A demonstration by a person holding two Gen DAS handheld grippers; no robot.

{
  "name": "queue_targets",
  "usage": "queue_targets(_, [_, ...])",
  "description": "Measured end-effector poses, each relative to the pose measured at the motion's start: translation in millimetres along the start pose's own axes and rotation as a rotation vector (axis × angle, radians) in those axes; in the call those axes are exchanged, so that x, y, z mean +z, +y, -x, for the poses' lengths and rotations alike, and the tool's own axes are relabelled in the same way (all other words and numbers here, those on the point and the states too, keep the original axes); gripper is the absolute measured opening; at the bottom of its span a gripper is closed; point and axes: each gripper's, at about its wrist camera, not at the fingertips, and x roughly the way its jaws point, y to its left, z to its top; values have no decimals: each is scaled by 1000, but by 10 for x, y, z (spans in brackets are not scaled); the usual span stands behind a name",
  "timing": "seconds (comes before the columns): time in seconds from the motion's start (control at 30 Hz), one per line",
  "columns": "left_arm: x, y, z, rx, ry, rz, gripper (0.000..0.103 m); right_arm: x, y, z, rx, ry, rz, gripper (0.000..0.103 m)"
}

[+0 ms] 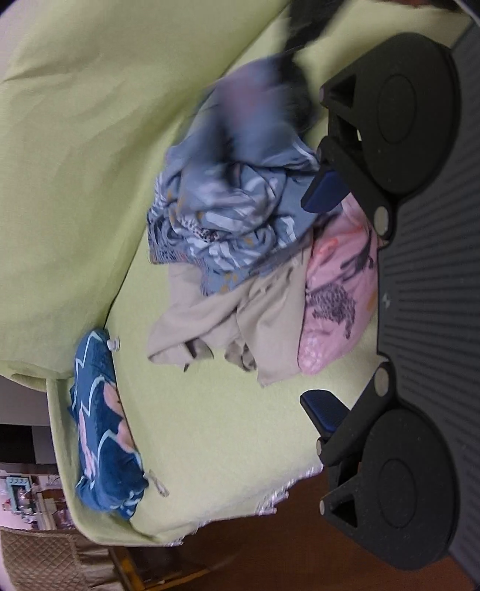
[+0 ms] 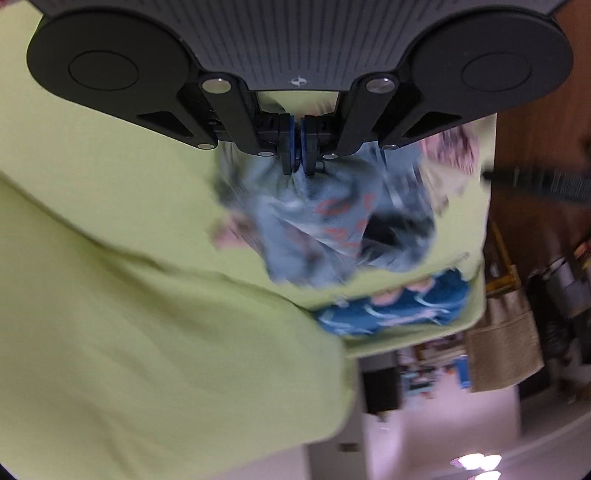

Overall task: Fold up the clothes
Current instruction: 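Grasp the shorts waistband with the right gripper while the left gripper grasps it too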

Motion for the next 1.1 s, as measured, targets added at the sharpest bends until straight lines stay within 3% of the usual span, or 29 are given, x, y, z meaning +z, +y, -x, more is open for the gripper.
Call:
queue_targets(0.23, [81, -52, -142, -97, -6, 34, 99, -764, -332, 756, -160, 171, -136, 1])
queue_targets(0.33, [193, -46, -292, -126, -12, 47, 97, -767, -354, 835, -133, 259, -106, 4])
queue_targets(0.37, [239, -46, -346, -134, -15, 47, 95, -727, -350, 848, -113, 284, -93, 24])
queue_targets(0.4, [285, -45, -400, -141, -19, 46, 95, -680, -345, 865, -94, 303, -80, 37])
queue_targets(0.5, [425, -44, -561, -163, -29, 46, 94, -300, -398, 934, -22, 135, -66, 54])
queue_targets(0.57, [517, -43, -669, -178, -36, 45, 89, -17, -460, 846, 24, 45, -83, 54])
queue_targets(0.7, [669, 65, -967, -252, 11, 93, 45, 428, -307, 374, 76, -45, -56, 54])
queue_targets(0.83, [738, 233, -1299, -363, 106, 160, 32, 490, 231, -143, 144, -31, 57, 54])
queue_targets(0.87, [748, 267, -1347, -385, 122, 174, 24, 486, 411, -276, 143, -24, 94, 54])
queue_targets(1.03, [813, 385, -1398, -427, 156, 186, 18, 323, 1200, -817, 50, -59, 275, 58])
queue_targets(1.07, [824, 382, -1384, -428, 152, 179, 18, 274, 1317, -943, 28, -62, 307, 50])
queue_targets(1.1, [816, 383, -1363, -426, 150, 174, 16, 254, 1312, -1036, -4, -48, 315, 22])
